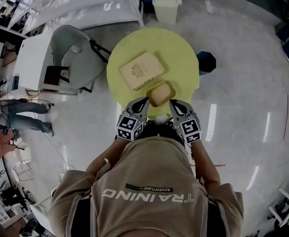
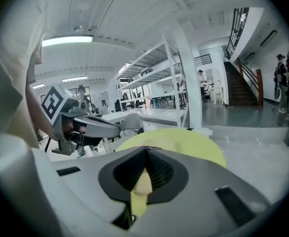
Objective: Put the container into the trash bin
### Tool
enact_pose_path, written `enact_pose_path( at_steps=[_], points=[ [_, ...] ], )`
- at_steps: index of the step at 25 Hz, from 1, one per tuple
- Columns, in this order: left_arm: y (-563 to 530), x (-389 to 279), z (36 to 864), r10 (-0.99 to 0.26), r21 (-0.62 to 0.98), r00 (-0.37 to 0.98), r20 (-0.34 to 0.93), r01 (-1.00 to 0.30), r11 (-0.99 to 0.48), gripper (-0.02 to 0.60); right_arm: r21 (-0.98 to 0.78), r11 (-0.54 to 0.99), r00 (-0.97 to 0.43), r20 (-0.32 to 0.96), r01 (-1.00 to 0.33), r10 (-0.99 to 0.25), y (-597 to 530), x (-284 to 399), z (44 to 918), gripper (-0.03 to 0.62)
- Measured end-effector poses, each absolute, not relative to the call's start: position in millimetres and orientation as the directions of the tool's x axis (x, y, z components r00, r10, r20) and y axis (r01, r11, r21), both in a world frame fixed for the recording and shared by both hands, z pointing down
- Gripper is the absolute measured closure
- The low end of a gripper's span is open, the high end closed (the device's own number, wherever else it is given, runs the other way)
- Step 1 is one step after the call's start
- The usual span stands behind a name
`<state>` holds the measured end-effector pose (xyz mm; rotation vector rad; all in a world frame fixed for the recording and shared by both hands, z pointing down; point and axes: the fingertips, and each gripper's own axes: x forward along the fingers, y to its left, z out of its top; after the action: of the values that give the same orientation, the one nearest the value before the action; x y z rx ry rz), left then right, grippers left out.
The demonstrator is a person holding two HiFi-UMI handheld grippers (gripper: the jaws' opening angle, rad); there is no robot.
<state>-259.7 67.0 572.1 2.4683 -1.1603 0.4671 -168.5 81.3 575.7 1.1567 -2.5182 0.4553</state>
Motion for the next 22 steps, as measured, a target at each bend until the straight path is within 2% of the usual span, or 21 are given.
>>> enact_pose_path(
  at_steps=[12,15,18,22],
  points=[
    [69,-293,602,-0.669,0.25,0.581,0.463,-0.81,-0.531,0.58,-0.061,0.835,-0.662,0.642,-0.547,-0.387,73,-227,651,0.591],
    [68,-304,606,-0.672,0.257,0.571,0.471,-0.818,-0.515,0.58,-0.044,0.924,-0.645,0.729,-0.38,-0.23,82,-240,678,0.45],
    [68,-316,612,-0.675,0.264,0.554,0.488,-0.83,-0.49,0.58,-0.007,0.983,-0.562,0.822,-0.182,-0.098,94,-243,714,0.439],
    [66,-327,611,-0.687,0.26,0.537,0.489,-0.842,-0.473,0.58,0.026,0.999,-0.483,0.875,-0.041,-0.042,96,-241,736,0.439]
  ],
)
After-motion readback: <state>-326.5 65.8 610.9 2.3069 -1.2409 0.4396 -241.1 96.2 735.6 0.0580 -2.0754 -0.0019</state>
